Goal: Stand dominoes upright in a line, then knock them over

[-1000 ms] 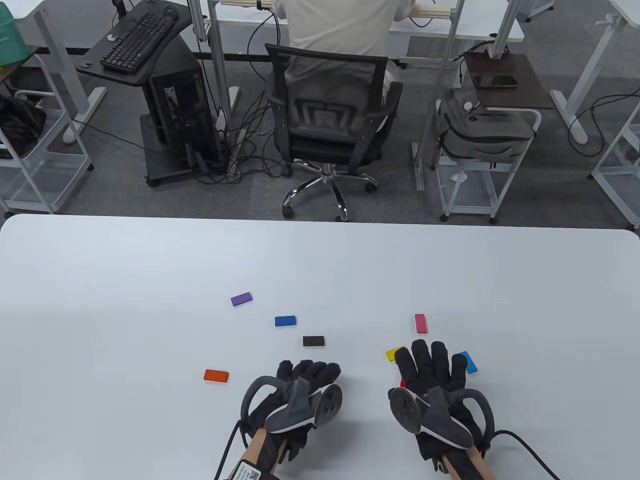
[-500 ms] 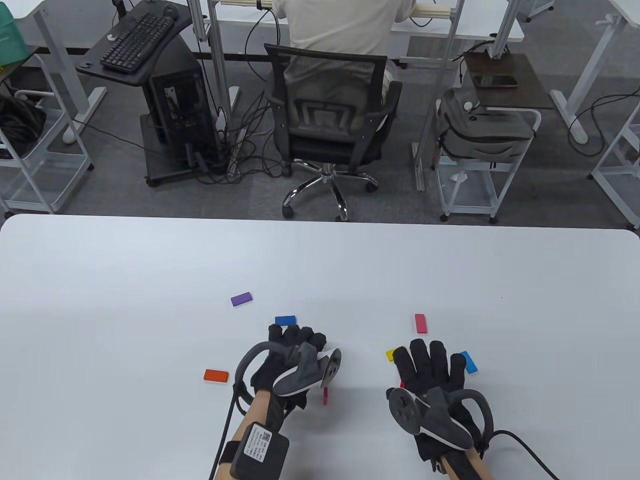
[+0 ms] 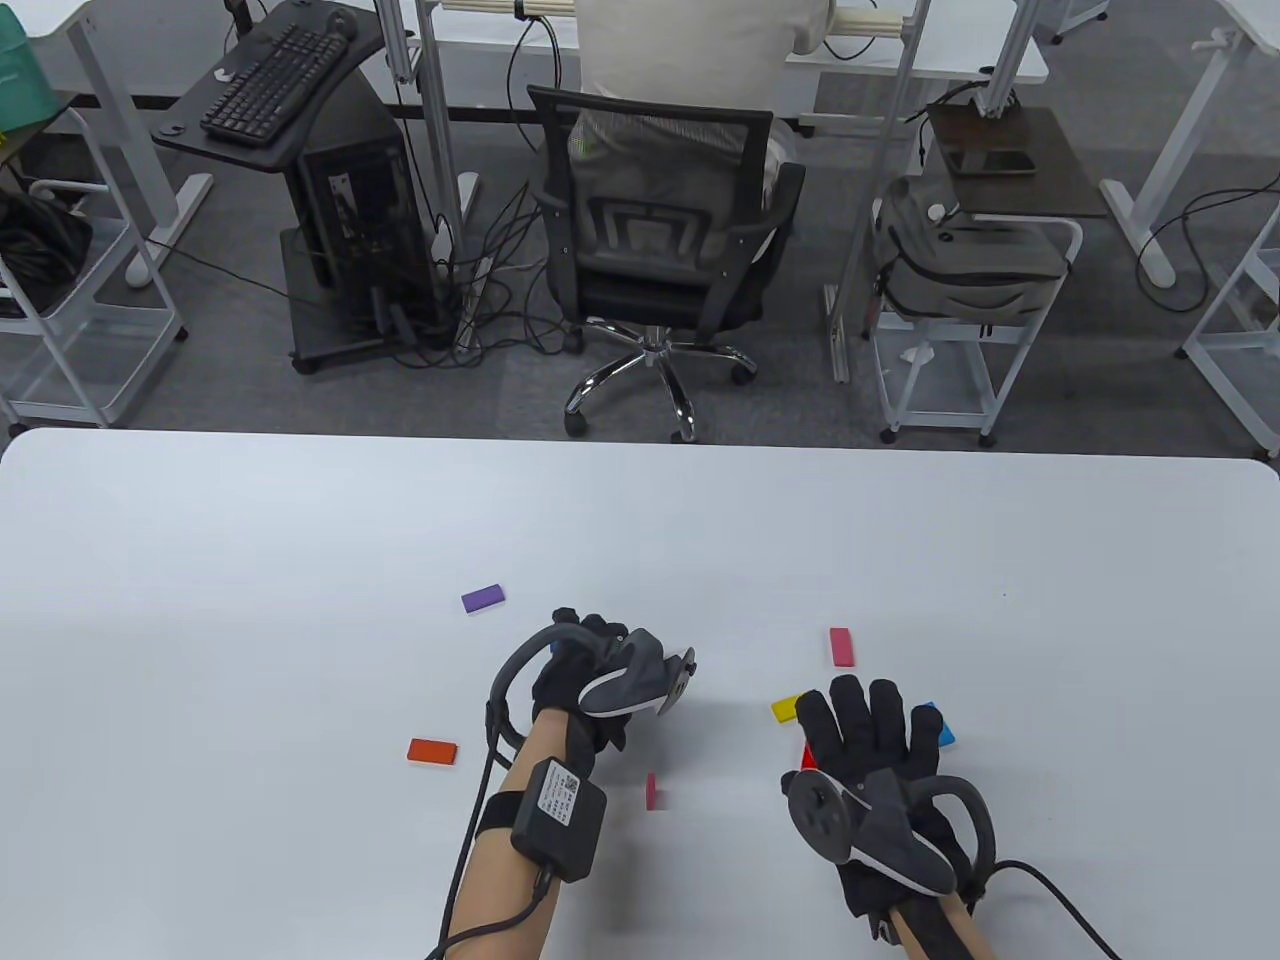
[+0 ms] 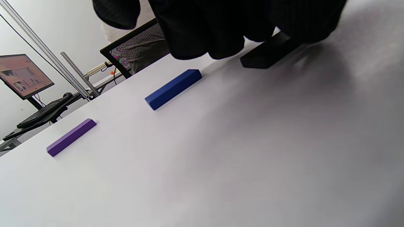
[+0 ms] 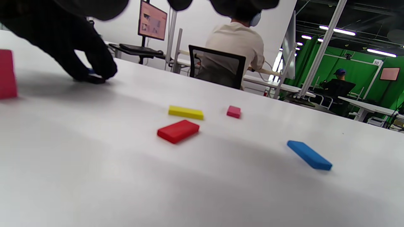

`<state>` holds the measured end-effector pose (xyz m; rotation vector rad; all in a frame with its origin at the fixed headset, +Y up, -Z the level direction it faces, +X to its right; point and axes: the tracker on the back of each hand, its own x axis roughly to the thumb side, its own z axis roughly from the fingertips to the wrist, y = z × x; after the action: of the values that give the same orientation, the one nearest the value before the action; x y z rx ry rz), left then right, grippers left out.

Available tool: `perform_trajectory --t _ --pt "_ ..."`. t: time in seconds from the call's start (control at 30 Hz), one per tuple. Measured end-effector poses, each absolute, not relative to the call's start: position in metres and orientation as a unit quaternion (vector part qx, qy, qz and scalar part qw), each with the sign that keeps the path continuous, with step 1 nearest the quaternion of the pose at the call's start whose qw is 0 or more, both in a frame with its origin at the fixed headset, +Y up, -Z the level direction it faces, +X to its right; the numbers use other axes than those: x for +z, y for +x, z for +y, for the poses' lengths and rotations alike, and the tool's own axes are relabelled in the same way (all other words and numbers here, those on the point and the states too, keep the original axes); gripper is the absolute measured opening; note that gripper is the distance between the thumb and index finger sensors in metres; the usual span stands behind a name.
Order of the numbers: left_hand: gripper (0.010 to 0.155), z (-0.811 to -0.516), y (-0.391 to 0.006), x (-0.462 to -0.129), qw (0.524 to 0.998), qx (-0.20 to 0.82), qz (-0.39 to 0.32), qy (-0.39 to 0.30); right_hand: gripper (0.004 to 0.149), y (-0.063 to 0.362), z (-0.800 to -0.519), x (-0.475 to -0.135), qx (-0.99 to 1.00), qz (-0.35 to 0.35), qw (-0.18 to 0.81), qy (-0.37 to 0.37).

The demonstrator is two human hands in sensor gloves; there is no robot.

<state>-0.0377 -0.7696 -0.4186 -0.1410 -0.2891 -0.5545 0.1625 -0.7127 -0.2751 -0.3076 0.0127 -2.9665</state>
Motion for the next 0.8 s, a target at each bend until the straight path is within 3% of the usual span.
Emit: perform_trajectory --t 0.53,0.8 --pt "0.054 -0.773 -0.032 -0.411 0.940 -0.296 -0.144 -0.093 0.072 0.162 -0.714 -0.276 -0.991 -0.007 0.085 -0.104" --pt "0.057 -0.739 -0.048 -0.384 0.961 -0.236 -0.133 -0.053 0.072 0.162 -0.714 -0.277 -0.991 -0.001 0.083 -0.104"
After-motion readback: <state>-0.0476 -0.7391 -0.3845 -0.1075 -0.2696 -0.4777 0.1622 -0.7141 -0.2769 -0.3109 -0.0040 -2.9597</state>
